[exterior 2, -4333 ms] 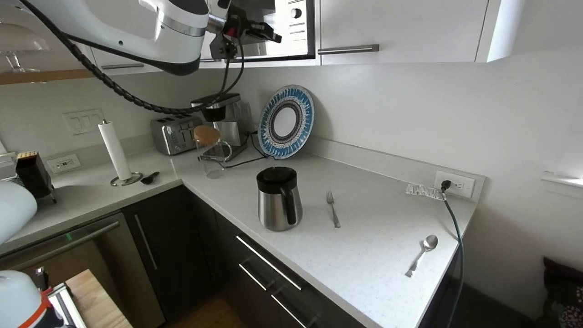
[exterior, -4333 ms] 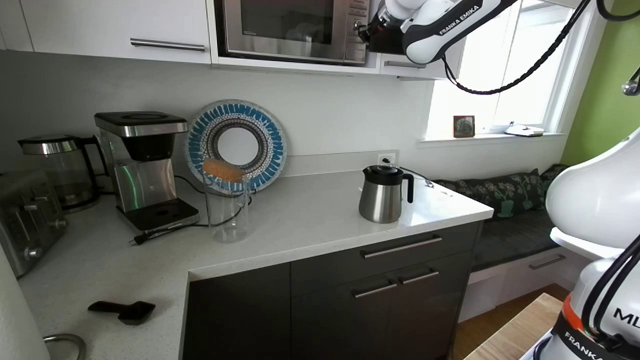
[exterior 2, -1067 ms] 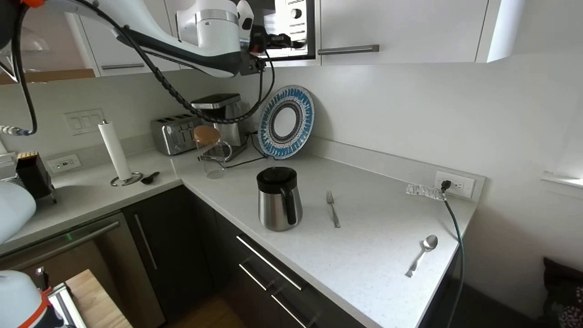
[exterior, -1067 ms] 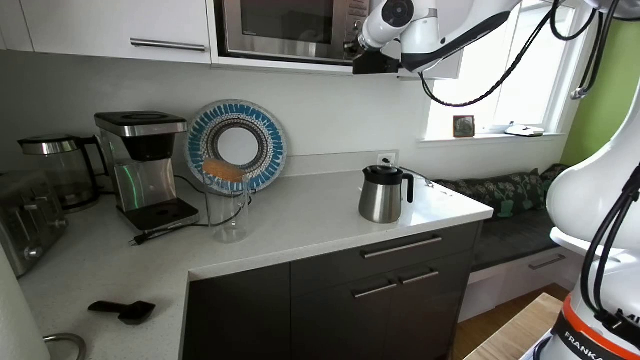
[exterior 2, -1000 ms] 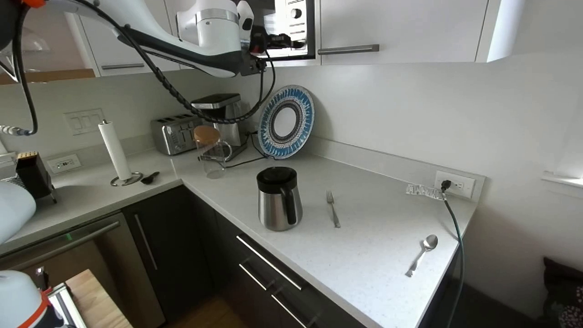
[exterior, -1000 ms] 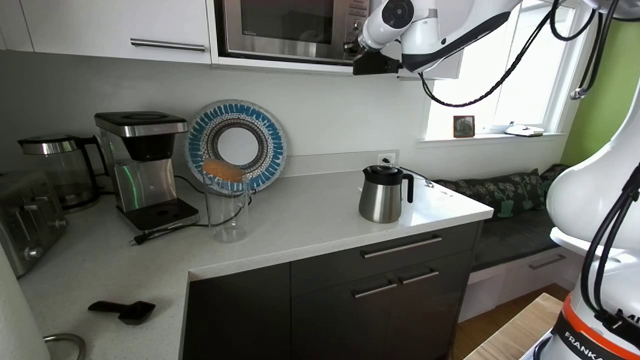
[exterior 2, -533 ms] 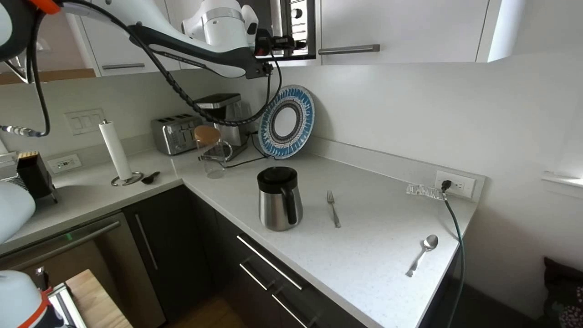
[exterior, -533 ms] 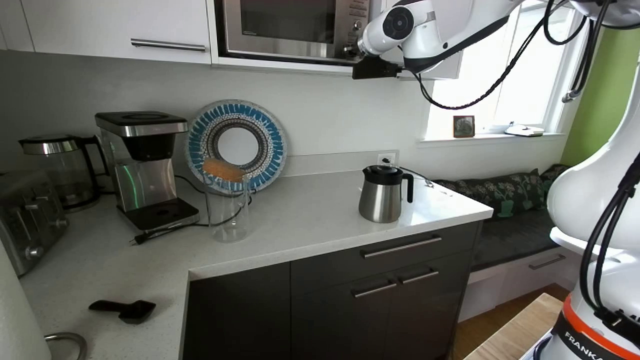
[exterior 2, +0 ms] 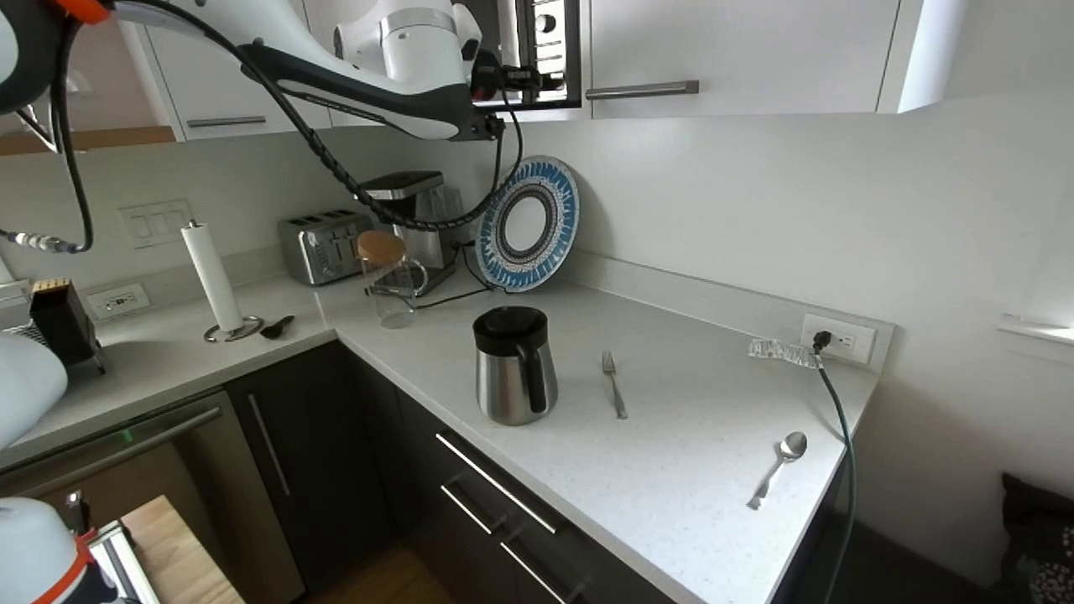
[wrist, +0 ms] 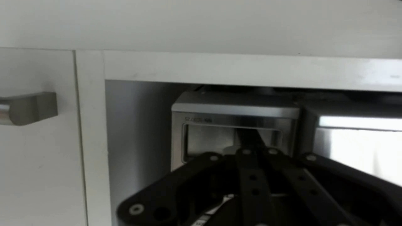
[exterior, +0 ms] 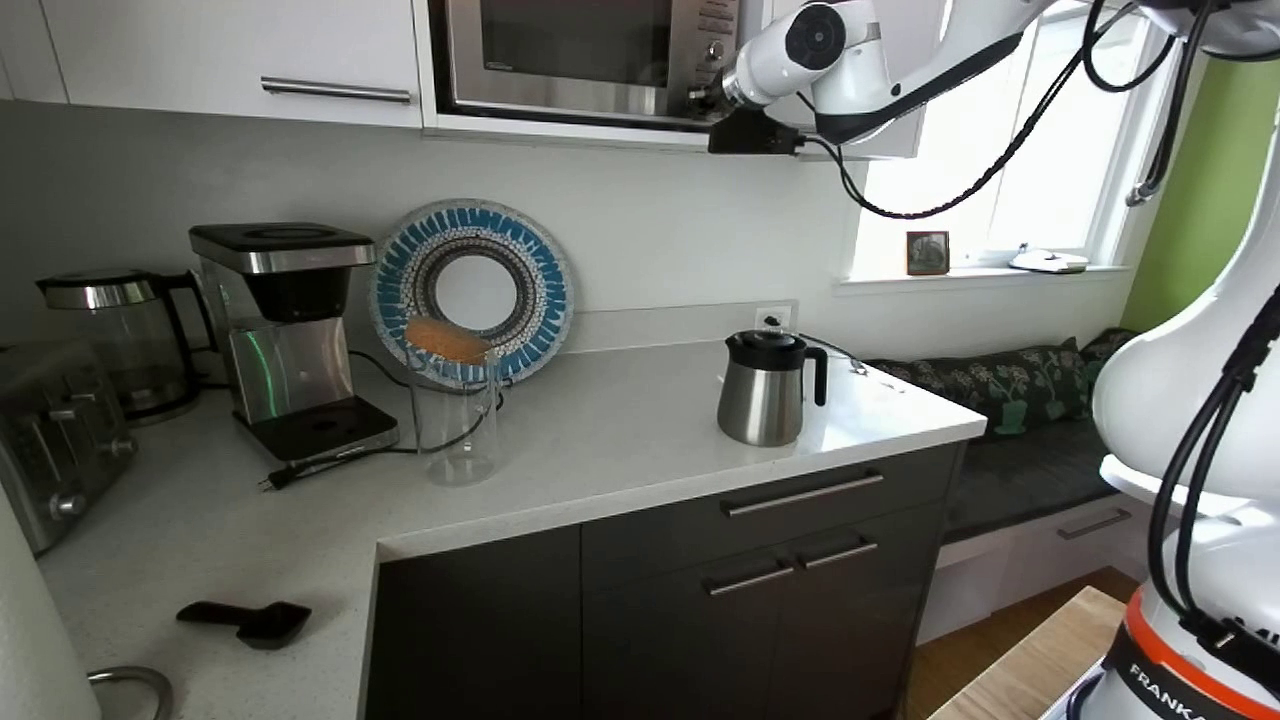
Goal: Push the bottom right button on the microwave
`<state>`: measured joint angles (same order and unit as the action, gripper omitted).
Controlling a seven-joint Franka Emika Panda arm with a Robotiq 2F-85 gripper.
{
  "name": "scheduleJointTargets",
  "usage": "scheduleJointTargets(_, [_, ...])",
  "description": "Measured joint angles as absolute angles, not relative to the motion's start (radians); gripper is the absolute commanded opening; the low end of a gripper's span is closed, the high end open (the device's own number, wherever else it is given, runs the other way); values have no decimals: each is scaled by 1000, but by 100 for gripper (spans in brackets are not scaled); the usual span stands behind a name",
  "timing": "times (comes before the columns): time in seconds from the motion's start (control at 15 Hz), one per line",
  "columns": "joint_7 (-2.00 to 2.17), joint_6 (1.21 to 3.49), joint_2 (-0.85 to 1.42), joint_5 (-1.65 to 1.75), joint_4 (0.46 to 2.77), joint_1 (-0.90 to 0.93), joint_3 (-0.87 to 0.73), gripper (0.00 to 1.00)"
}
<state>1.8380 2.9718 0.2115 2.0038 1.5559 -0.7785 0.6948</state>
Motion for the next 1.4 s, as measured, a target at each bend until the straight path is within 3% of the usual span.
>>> scheduleJointTargets(0.4, [1689,3257,198,1760,1578,-829,664,0])
scheduleJointTargets(0.8, [1632,3457,65,1673,1782,-828,535,0])
scheduleJointTargets(1.2, [2002,3676,-96,2118,1887,-890,488,0])
scheduleJointTargets(1.4, [2206,3889,-179,2357,1849,-1016,550,0])
